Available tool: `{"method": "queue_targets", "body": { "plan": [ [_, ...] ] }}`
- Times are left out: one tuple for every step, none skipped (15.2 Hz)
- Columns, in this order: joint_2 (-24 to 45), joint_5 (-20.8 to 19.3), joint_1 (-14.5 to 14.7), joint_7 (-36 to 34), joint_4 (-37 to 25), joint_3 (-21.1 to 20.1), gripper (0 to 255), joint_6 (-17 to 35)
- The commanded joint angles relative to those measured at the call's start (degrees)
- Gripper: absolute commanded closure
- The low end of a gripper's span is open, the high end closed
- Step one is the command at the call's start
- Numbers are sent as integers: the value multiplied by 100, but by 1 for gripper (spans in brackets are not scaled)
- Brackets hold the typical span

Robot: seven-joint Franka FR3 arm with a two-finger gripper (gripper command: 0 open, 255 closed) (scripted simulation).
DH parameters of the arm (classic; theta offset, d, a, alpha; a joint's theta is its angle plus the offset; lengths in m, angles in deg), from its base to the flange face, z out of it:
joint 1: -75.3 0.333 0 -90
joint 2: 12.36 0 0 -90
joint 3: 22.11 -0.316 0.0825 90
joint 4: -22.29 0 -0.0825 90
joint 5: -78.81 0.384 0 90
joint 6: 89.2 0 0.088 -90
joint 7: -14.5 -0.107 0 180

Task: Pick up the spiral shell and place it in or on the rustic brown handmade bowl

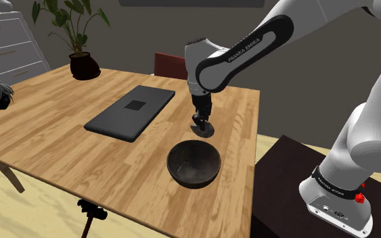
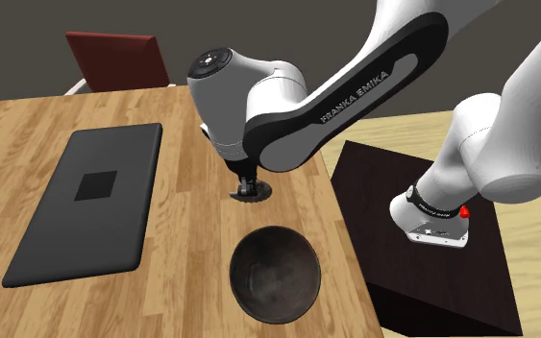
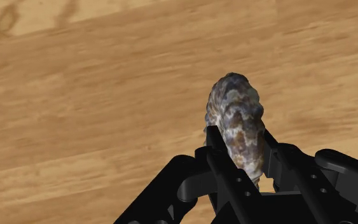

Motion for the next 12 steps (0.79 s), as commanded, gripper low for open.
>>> {"method": "queue_targets", "body": {
  "plan": [
    [3, 1, 0, 2, 5, 0, 255, 1],
    [2, 1, 0, 1, 6, 0, 255, 1],
    [1, 1, 0, 2, 7, 0, 255, 1],
    [1, 1, 0, 2, 7, 0, 255, 1],
    [1, 1, 0, 2, 7, 0, 255, 1],
    [7, 0, 1, -1, 2, -1, 255, 2],
    [-40, 13, 0, 8, -27, -2, 255, -73],
    [-85, 24, -1, 16, -58, -2, 255, -148],
    [-129, 35, -2, 25, -90, -2, 255, -223],
    [-172, 46, -3, 33, -123, -2, 255, -298],
    [-214, 56, -4, 40, -157, -2, 255, -373],
    [-254, 66, -5, 48, -193, -2, 255, -448]
  ]
}}
